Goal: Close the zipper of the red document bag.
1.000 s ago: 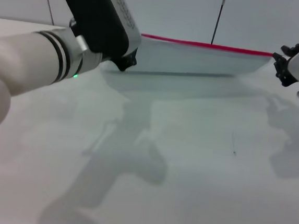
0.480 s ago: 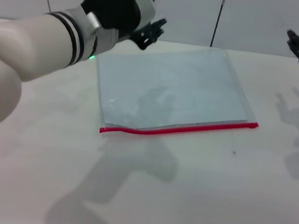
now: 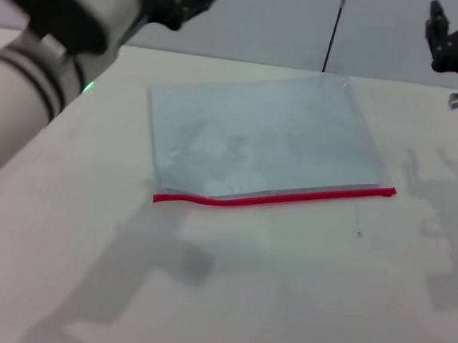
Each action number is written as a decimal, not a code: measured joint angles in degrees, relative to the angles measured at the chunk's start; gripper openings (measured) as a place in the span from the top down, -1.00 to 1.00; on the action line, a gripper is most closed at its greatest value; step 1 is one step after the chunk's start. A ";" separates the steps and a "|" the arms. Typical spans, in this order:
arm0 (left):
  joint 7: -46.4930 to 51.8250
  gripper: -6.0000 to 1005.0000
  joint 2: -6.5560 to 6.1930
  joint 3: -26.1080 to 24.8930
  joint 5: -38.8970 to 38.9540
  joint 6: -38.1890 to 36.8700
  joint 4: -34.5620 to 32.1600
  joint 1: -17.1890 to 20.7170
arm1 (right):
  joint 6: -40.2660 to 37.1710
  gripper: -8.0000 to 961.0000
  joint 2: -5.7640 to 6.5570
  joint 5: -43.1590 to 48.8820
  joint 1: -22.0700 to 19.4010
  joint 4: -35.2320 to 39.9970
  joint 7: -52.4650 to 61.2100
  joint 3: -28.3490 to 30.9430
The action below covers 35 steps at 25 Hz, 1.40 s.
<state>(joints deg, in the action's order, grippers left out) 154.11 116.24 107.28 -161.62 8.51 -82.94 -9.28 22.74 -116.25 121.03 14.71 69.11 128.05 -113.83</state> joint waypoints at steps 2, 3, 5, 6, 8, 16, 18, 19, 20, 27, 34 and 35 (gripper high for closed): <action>1.40 -0.58 0.02 1.01 3.39 11.24 6.26 0.45 | 11.08 0.01 0.07 -1.36 0.34 -4.62 3.37 -5.56; 2.24 -0.62 0.02 1.28 5.39 16.30 9.29 0.24 | 15.81 0.01 0.01 -1.83 0.70 -7.30 5.10 -8.16; 3.79 -0.69 0.02 1.58 7.89 23.27 14.79 -0.42 | 22.65 0.02 -0.06 -3.70 1.80 -11.70 8.35 -12.25; 4.65 -0.73 0.03 1.62 8.78 26.02 17.56 -0.86 | 25.17 0.02 -0.05 -5.00 2.41 -13.79 9.92 -13.94; 6.15 -0.76 0.04 1.78 9.68 29.37 21.76 -1.64 | 28.80 0.02 0.04 -7.41 3.74 -17.31 13.73 -16.98; 9.19 -0.69 0.14 4.65 16.25 31.22 31.69 -5.51 | 42.81 0.02 -0.28 -13.76 7.53 -32.13 27.57 -28.49; 8.32 -0.68 0.13 5.43 17.18 31.18 33.42 -5.76 | 43.09 0.02 -0.19 -16.92 8.31 -33.00 27.97 -31.05; 7.46 -0.67 0.14 5.88 17.26 31.26 33.95 -5.79 | 43.23 0.02 -0.20 -17.78 8.50 -33.21 27.99 -31.84; 6.85 -0.66 0.16 6.25 17.32 31.38 34.42 -5.80 | 43.38 0.02 -0.24 -18.16 8.59 -33.32 28.01 -32.25; 5.90 -0.60 0.32 7.55 17.87 31.75 36.13 -6.03 | 43.62 0.02 -0.35 -20.34 8.83 -33.37 28.16 -34.05; 3.94 -0.54 0.30 8.19 17.92 31.77 37.53 -6.66 | 43.79 0.02 -0.31 -20.51 8.90 -33.31 28.26 -34.78; 3.90 -0.53 0.30 8.39 18.04 31.76 37.93 -6.97 | 43.80 0.02 -0.32 -20.52 8.93 -33.43 28.28 -34.80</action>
<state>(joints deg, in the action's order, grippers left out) 158.01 116.54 115.67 -143.58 40.27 -45.02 -16.25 66.54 -116.57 100.50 23.64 35.68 156.34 -148.63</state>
